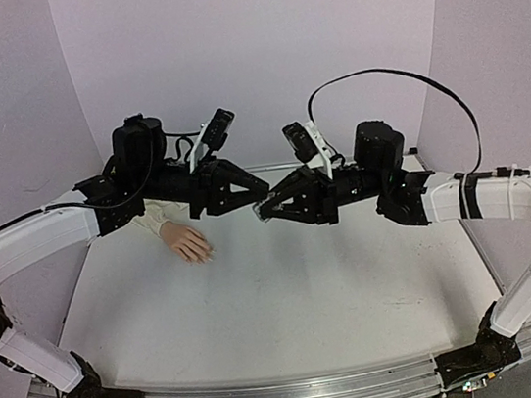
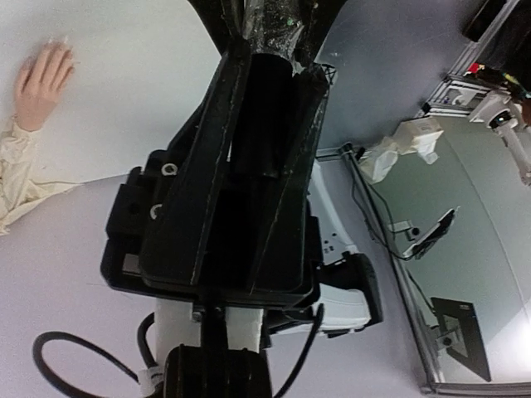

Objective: Paint the nails

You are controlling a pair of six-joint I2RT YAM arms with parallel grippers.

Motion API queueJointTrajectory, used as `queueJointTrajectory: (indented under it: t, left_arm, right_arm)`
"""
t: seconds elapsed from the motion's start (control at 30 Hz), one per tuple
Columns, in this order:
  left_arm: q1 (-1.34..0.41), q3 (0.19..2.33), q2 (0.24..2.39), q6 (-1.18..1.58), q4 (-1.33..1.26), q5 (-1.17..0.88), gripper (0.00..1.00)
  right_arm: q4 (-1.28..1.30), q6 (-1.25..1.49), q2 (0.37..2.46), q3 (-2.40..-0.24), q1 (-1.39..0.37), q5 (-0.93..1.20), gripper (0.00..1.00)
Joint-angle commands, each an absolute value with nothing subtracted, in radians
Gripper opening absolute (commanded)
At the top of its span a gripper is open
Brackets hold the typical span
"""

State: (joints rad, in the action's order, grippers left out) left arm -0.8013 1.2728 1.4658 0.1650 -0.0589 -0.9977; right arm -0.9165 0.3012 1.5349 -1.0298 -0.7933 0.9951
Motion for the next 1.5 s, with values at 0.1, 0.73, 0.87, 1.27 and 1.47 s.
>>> queueJointTrajectory:
  t: [0.1,0.73,0.87,1.27,1.47]
  left_arm:
    - [-0.810,1.250,1.398,0.253,-0.146,-1.152,0.32]
    - [-0.741,1.243,1.362,0.596,0.041,-0.462,0.77]
    - [-0.775,1.268,1.399,0.583,0.039,-0.418,0.70]
    - [-0.848,1.274,1.440,0.546,0.041,-0.248,0.42]
    - [-0.850,1.298,1.473,0.545,0.043,-0.246,0.33]
  right_arm:
    - [-0.996,0.161,1.459,-0.997,-0.807,0.990,0.00]
    - [-0.724,-0.093,1.477,-1.036,-0.942,0.005,0.00]
    - [-0.723,-0.120,1.508,-1.063,-0.984,-0.103,0.00]
    - [-0.743,-0.115,1.555,-1.086,-1.007,-0.158,0.00]
    - [-0.750,-0.124,1.567,-1.094,-1.011,-0.163,0.00]
